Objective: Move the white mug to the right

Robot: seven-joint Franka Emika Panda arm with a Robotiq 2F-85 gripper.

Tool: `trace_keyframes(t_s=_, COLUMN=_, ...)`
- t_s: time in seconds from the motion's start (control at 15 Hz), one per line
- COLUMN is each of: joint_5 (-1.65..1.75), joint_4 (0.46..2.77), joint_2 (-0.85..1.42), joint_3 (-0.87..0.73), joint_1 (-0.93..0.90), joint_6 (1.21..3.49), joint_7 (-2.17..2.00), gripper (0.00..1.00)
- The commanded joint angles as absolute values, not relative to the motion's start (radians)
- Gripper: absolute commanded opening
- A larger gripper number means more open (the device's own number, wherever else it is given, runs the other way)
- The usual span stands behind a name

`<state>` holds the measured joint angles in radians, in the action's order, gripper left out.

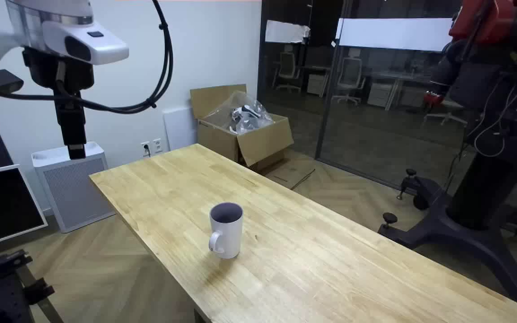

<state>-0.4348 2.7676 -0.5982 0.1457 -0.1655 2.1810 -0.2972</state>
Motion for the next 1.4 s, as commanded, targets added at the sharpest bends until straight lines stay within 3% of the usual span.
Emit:
trace_keyframes(t_s=0.0, joint_5=-0.435, joint_4=2.766, joint_2=-0.599, joint_3=0.147, joint_1=-0.163, joint_6=2.178, joint_7=-0.297, gripper=1.00)
trace_keyframes(t_s=0.87, joint_5=-0.435, joint_4=2.766, joint_2=-0.599, joint_3=0.147, joint_1=-0.163, joint_6=2.178, joint_7=-0.297, gripper=1.00)
trace_keyframes(t_s=1.33, joint_5=-0.179, joint_4=2.772, joint_2=-0.516, joint_3=0.185, joint_1=0.050, joint_6=2.589, joint_7=-0.370, gripper=1.00)
